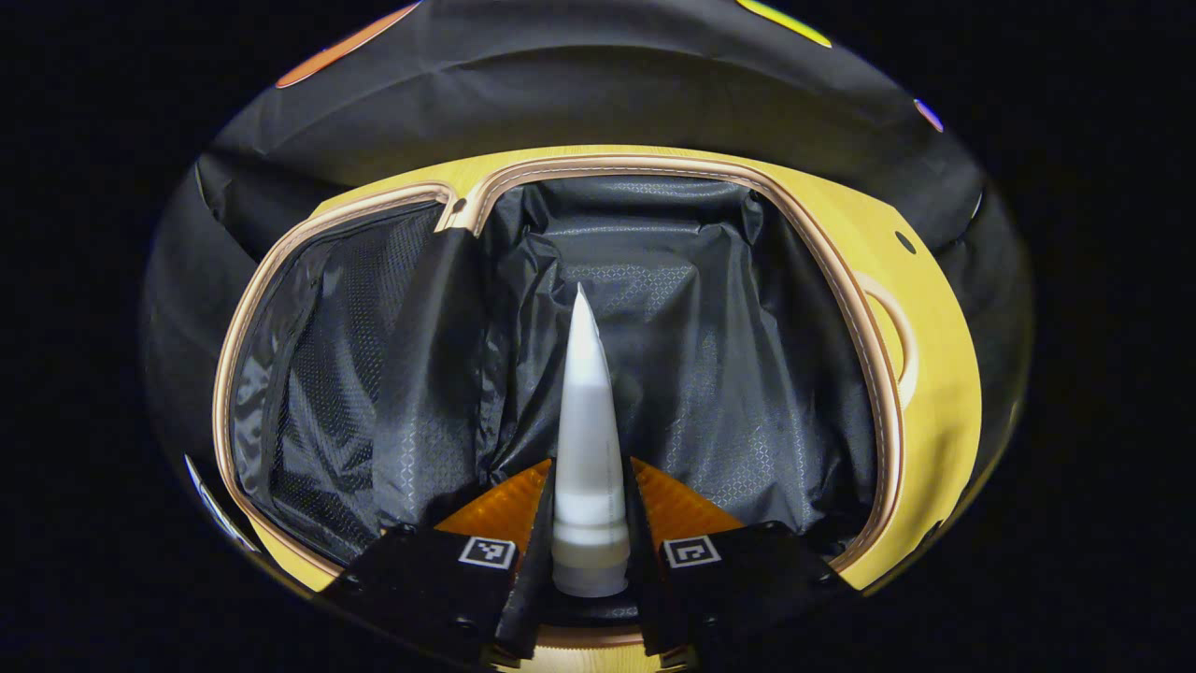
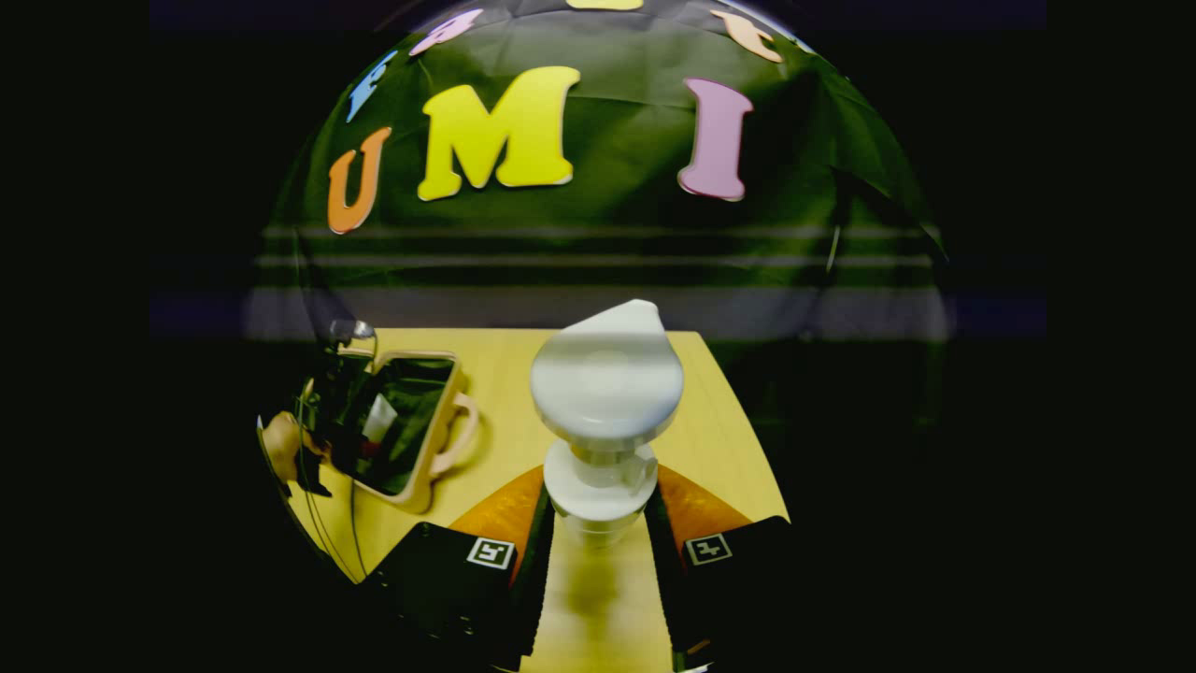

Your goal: First open the suitcase, pack the skin care products into it, and then close the suitcase.

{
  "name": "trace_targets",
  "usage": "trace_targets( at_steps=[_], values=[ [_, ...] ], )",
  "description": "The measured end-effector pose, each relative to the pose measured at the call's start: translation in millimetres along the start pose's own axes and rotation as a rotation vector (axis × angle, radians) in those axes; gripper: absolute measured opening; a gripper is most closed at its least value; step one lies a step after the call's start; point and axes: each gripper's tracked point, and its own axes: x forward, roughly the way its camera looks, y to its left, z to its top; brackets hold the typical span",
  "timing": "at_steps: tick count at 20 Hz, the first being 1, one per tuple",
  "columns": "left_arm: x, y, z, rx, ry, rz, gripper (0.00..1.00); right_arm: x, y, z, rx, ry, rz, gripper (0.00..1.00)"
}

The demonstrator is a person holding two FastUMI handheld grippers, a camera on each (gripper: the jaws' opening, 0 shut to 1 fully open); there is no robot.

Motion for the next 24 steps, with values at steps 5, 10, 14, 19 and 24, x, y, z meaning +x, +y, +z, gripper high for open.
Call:
trace_targets(
  at_steps=[5, 10, 14, 19, 24],
  values=[
    [-51, 2, 25, 0.001, -0.173, -0.006, 0.6, 26, 99, 60, -0.046, -0.044, 0.172, 0.49],
    [-126, 18, 34, 0.017, -0.377, 0.02, 0.99, 62, 187, 65, -0.072, -0.017, 0.27, 0.49],
    [-201, 46, 32, 0.051, -0.561, 0.121, 0.99, 85, 247, 15, -0.08, 0.143, 0.354, 0.49],
    [-313, 59, 18, 0.053, -0.824, 0.172, 0.99, 106, 288, -53, -0.142, 0.282, 0.381, 0.49],
    [-380, 64, -6, 0.081, -0.942, 0.174, 0.99, 126, 288, -99, -0.129, 0.407, 0.316, 0.49]
  ],
)
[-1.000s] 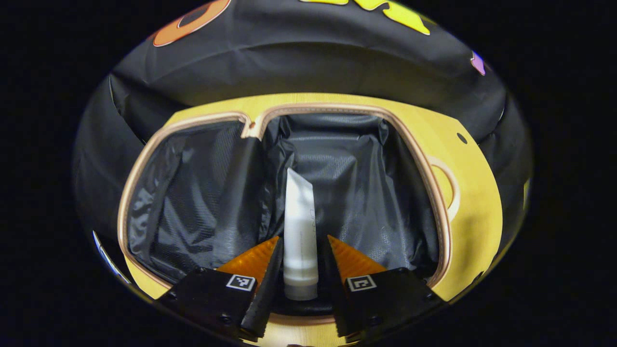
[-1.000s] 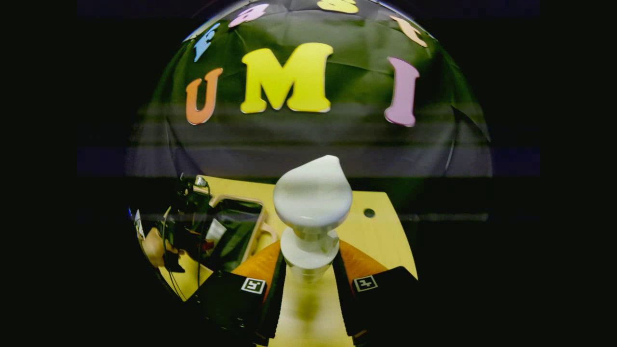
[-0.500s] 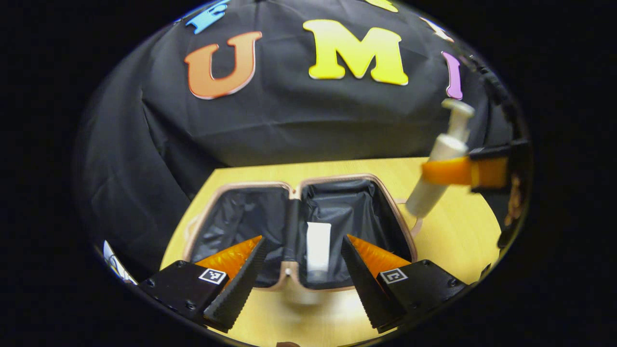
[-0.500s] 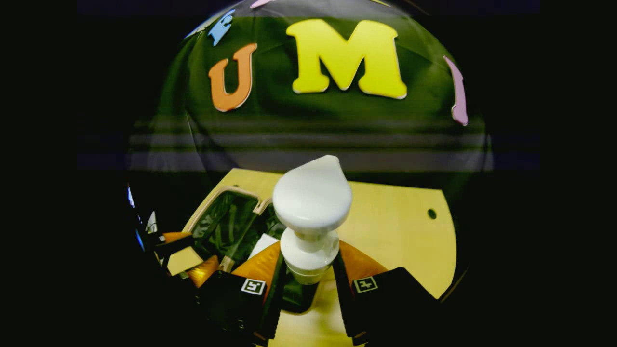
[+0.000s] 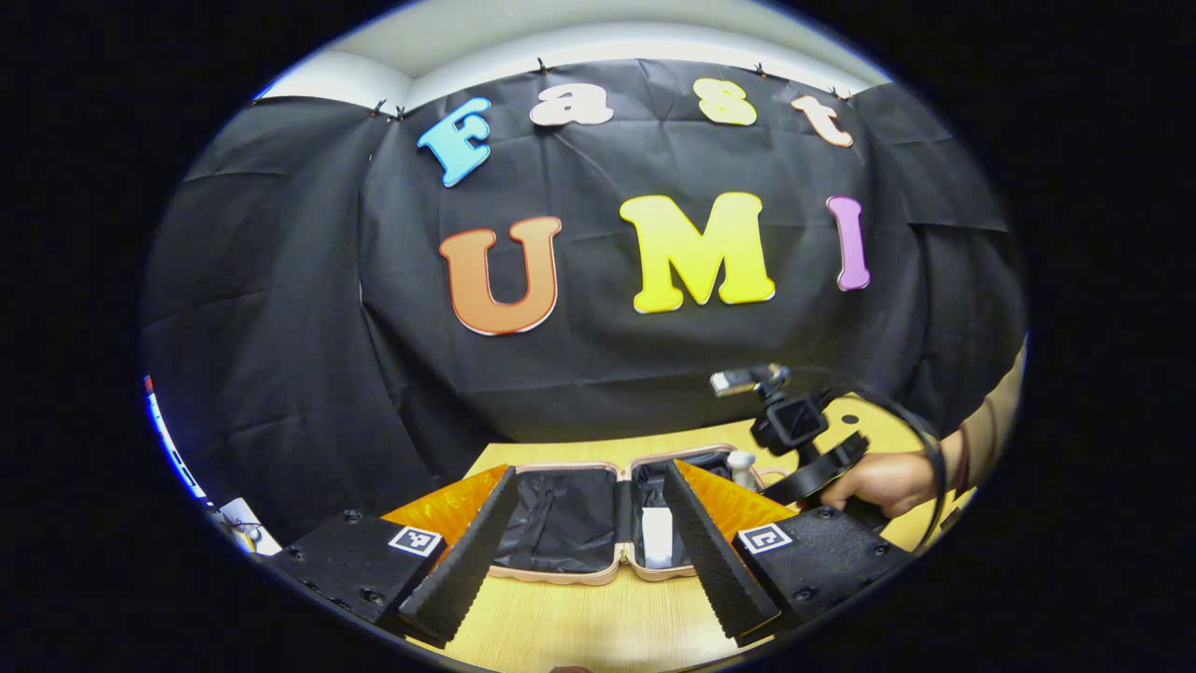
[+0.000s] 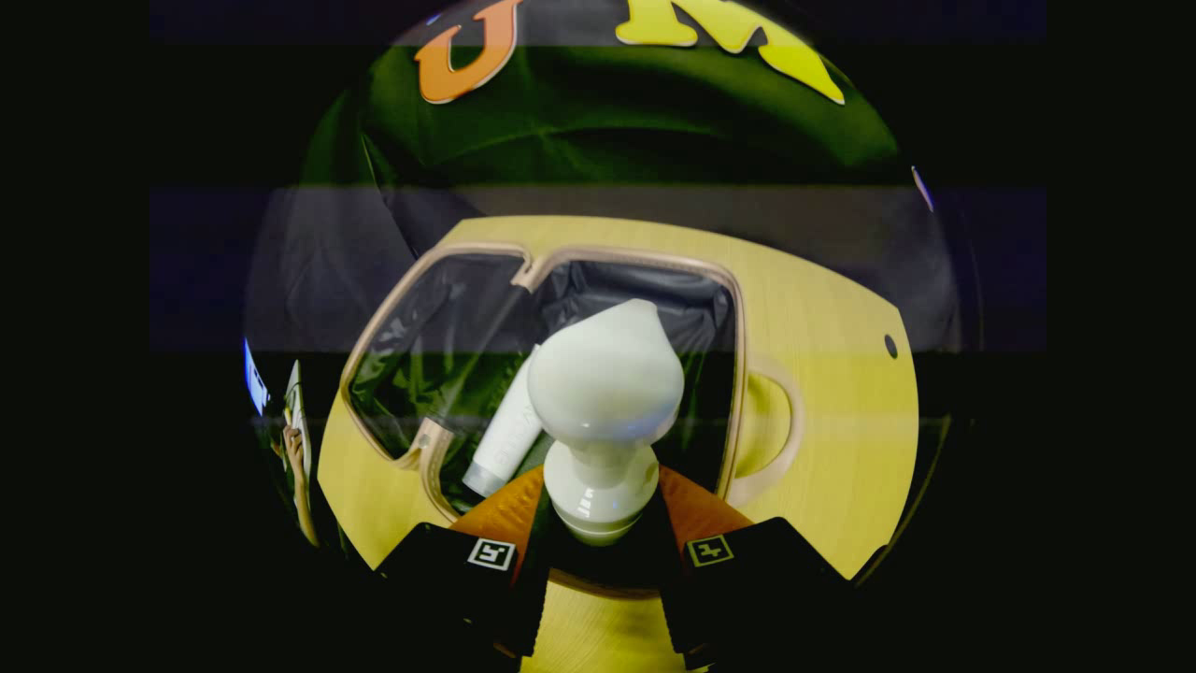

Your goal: First open the suitcase, pack the skin care products into it, and then close the suitcase.

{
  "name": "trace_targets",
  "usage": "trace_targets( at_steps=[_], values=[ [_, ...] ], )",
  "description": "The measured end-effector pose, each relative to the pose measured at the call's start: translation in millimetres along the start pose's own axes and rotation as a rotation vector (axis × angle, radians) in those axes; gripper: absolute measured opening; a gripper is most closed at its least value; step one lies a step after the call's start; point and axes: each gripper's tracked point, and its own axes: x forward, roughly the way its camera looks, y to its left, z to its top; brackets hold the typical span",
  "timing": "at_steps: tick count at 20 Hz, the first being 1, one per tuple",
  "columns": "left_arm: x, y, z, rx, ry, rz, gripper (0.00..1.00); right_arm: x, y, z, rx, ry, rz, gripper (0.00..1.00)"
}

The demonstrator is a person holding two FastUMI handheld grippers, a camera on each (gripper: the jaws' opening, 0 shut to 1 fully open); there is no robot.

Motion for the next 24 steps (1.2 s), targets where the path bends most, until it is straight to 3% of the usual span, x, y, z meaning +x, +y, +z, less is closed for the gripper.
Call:
trace_targets(
  at_steps=[7, 15, 17, 20, 22, 24],
  values=[
    [-25, -1, 11, -0.013, -0.053, -0.012, 0.99, 27, -8, 30, 0.179, 0.037, -0.022, 0.49],
    [-7, 30, -37, -0.091, 0.058, 0.007, 0.99, 69, -18, 2, 0.294, 0.152, -0.133, 0.49],
    [-3, 41, -47, -0.127, 0.089, 0.018, 0.99, 72, -17, 7, 0.292, 0.125, -0.131, 0.49],
    [7, 58, -71, -0.181, 0.118, 0.02, 0.99, 60, -10, 14, 0.304, 0.086, -0.104, 0.54],
    [18, 80, -100, -0.239, 0.181, 0.047, 0.99, 40, -5, 28, 0.302, 0.032, -0.076, 0.81],
    [36, 102, -117, -0.342, 0.196, 0.056, 1.0, 11, 1, 44, 0.28, -0.041, -0.036, 0.83]
  ],
)
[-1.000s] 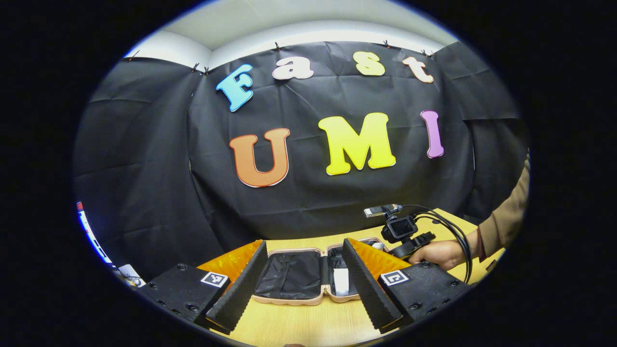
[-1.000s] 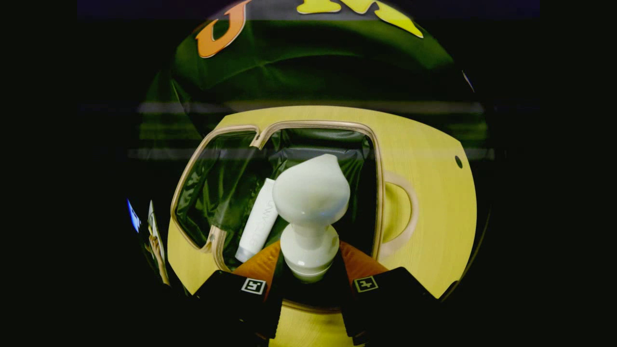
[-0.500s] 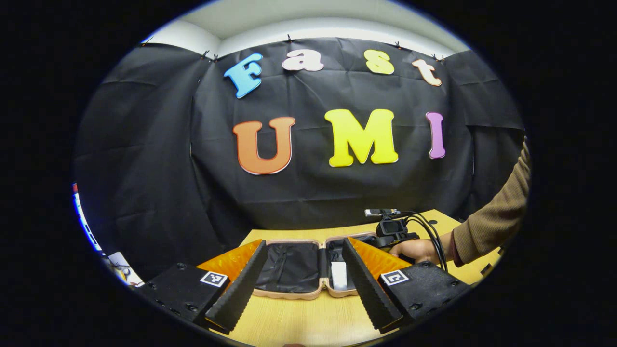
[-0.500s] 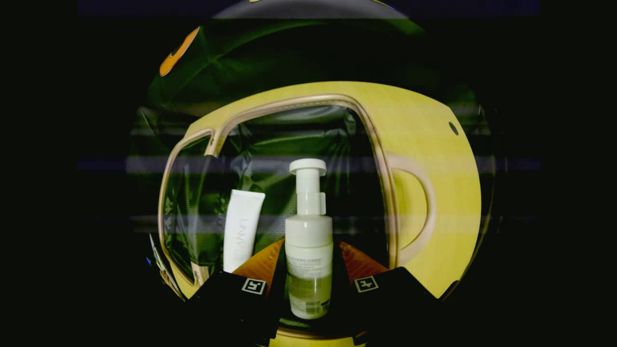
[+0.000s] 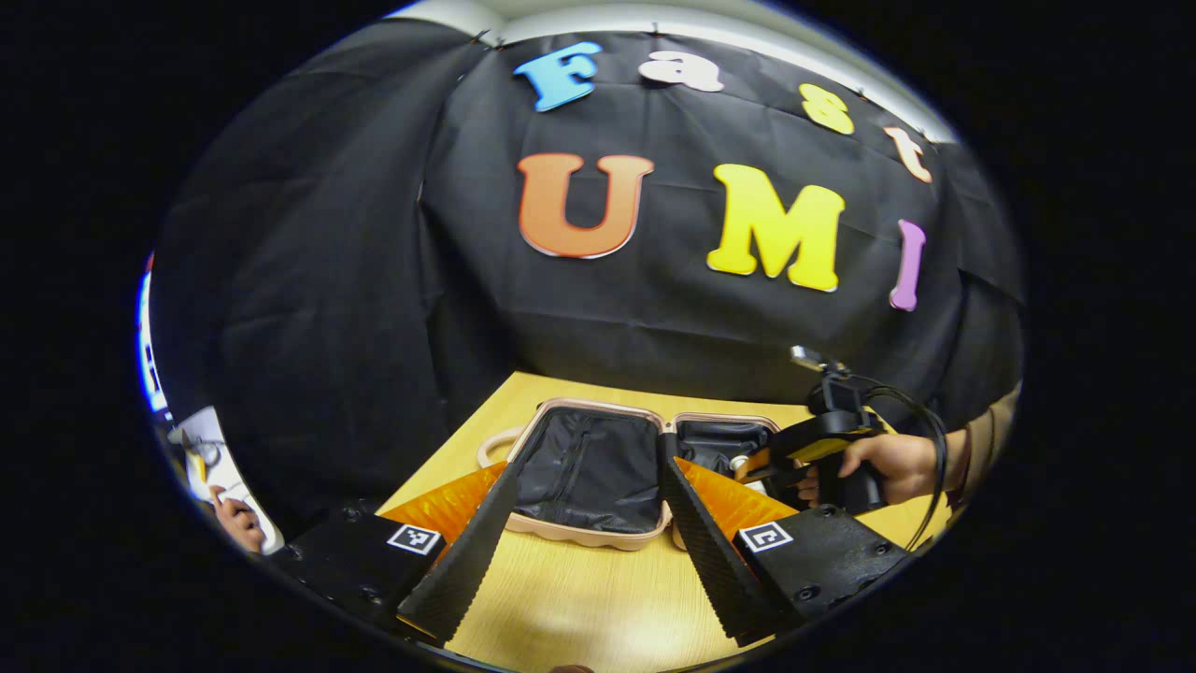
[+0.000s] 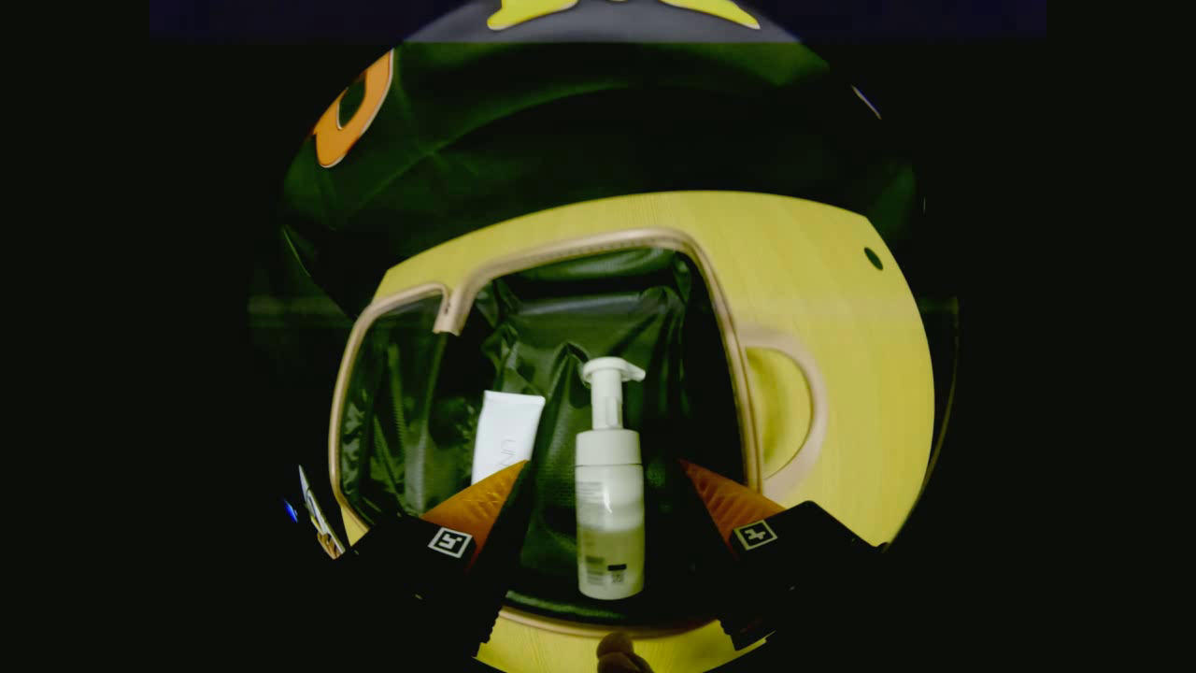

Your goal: First open the suitcase, pack the skin care products into it, and then close the suitcase.

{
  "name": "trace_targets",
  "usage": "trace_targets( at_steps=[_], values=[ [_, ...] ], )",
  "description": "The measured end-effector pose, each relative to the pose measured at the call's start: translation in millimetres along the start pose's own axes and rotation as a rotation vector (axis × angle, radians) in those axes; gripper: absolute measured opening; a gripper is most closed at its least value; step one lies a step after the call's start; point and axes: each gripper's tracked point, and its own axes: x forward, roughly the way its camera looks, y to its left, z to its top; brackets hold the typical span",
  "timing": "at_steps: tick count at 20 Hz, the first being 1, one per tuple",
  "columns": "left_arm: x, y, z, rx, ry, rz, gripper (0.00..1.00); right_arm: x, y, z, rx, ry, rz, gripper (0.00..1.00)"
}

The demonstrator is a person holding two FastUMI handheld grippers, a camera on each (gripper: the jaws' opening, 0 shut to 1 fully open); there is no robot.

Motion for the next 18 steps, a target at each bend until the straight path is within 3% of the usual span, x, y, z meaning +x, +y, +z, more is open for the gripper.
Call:
trace_targets(
  at_steps=[4, 7, 10, 11, 12, 13, 15, 18],
  values=[
    [49, 58, -2, -0.251, 0.041, 0.032, 0.98, -96, -11, 7, -0.031, -0.123, 0.081, 0.82],
    [90, 98, -6, -0.441, 0.048, 0.029, 0.98, -172, -42, 15, -0.103, -0.263, 0.057, 0.82],
    [130, 129, -34, -0.559, 0.11, 0.042, 0.98, -239, -68, 12, -0.182, -0.406, -0.017, 0.83],
    [143, 136, -43, -0.606, 0.133, 0.041, 0.98, -262, -75, 9, -0.165, -0.431, -0.034, 0.82],
    [158, 147, -51, -0.653, 0.141, 0.065, 0.98, -283, -71, 1, -0.122, -0.44, -0.005, 0.83],
    [171, 148, -56, -0.711, 0.151, 0.044, 0.98, -300, -64, -5, -0.085, -0.44, 0.037, 0.82],
    [191, 151, -76, -0.798, 0.198, 0.017, 0.98, -329, -64, -1, -0.059, -0.478, 0.048, 0.82],
    [221, 148, -98, -0.899, 0.252, -0.001, 0.98, -387, -83, 5, -0.081, -0.578, 0.004, 0.82]
  ],
)
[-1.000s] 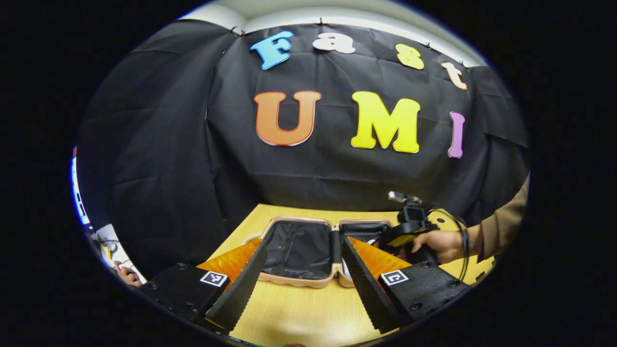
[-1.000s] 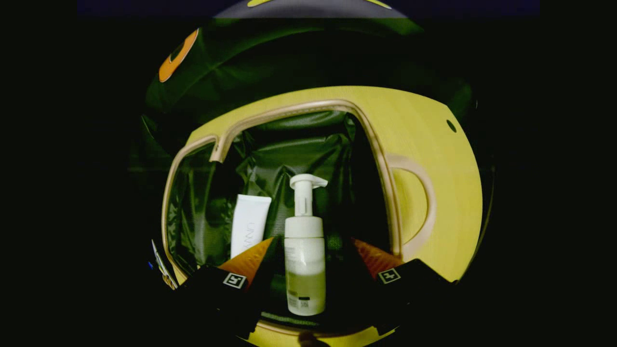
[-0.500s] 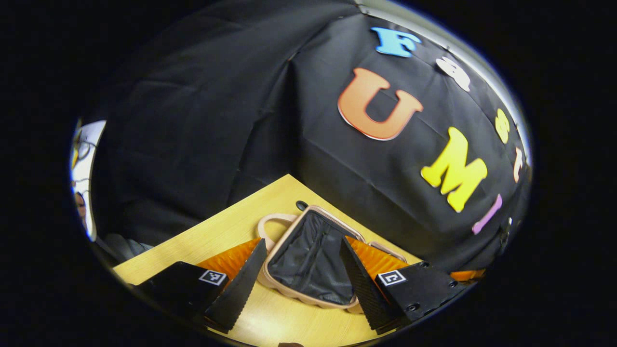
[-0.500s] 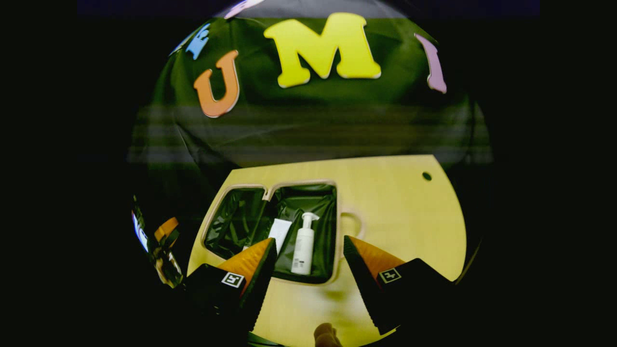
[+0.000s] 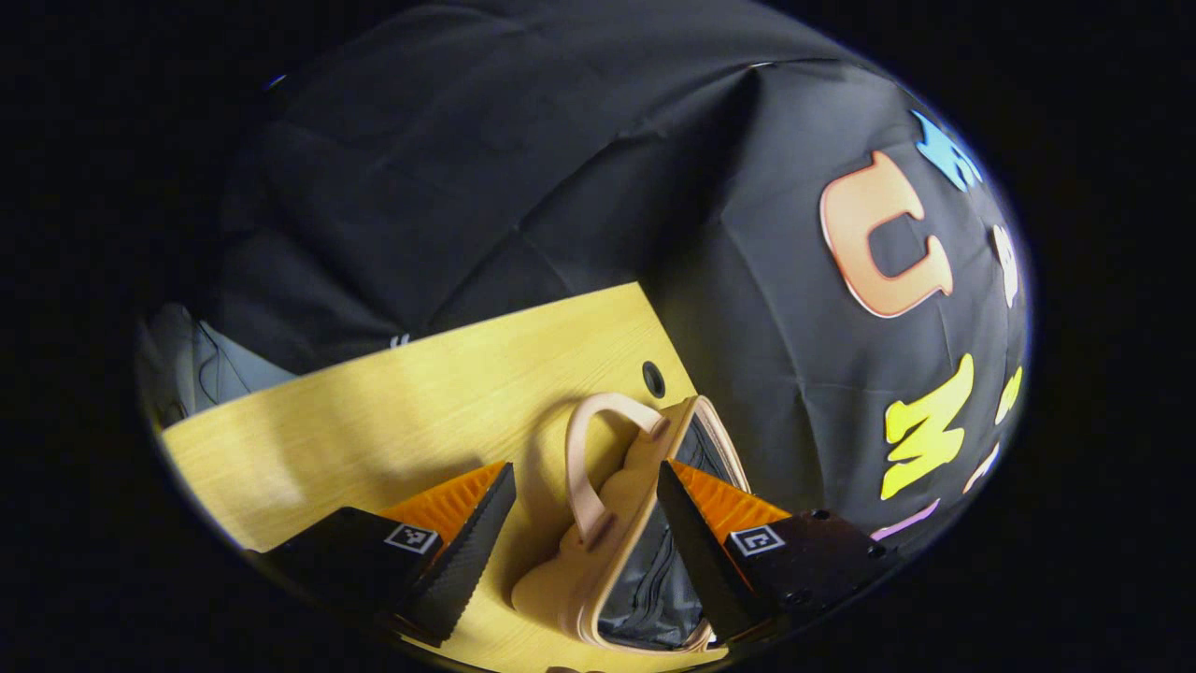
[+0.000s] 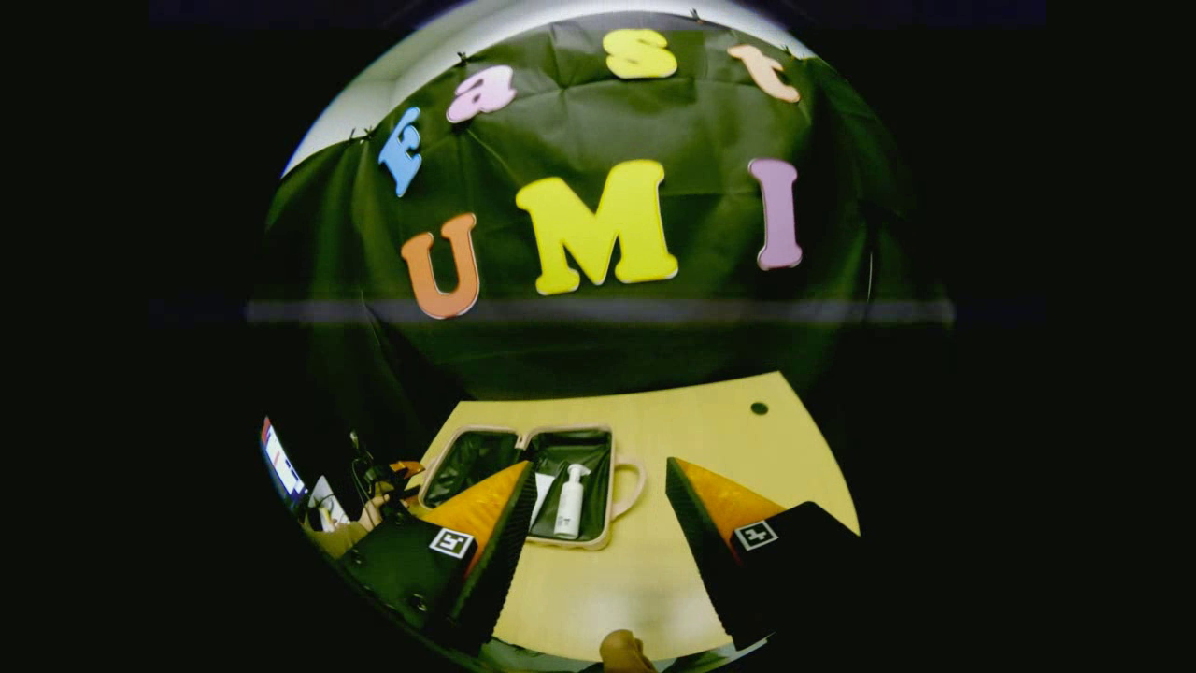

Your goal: First open the suitcase, pack the skin care products into it, and then close the suitcase.

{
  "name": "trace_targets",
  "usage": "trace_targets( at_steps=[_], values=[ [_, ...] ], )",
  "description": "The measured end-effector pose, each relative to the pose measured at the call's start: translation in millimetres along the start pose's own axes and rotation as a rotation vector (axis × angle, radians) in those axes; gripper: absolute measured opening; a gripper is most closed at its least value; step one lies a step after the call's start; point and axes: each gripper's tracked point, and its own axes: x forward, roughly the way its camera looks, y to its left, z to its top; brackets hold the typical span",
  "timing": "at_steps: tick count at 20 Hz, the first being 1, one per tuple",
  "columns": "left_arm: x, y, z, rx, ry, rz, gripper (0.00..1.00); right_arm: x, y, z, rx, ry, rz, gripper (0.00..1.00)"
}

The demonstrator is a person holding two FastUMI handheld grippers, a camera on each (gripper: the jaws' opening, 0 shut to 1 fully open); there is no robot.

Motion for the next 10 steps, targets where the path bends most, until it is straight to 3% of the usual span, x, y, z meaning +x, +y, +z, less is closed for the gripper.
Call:
trace_targets(
  at_steps=[4, 5, 6, 7, 8, 10],
  values=[
    [25, -3, 5, -0.097, -0.028, -0.02, 1.0, -20, -14, 0, -0.053, -0.026, -0.035, 0.82],
    [26, 0, 4, -0.098, -0.025, -0.016, 0.82, -22, -17, -4, -0.045, -0.013, -0.039, 0.83],
    [29, -2, 4, -0.11, -0.027, -0.027, 0.77, -23, -20, -6, -0.031, 0.002, -0.043, 0.79],
    [29, -3, 2, -0.126, -0.018, -0.028, 0.82, -23, -23, -6, -0.01, 0.007, -0.047, 0.83],
    [34, -5, 1, -0.14, -0.012, -0.044, 0.69, -24, -27, -7, 0.004, 0.012, -0.054, 0.83],
    [31, -4, -3, -0.153, 0.002, -0.052, 0.59, -26, -36, -8, 0.011, 0.008, -0.066, 0.82]
  ],
)
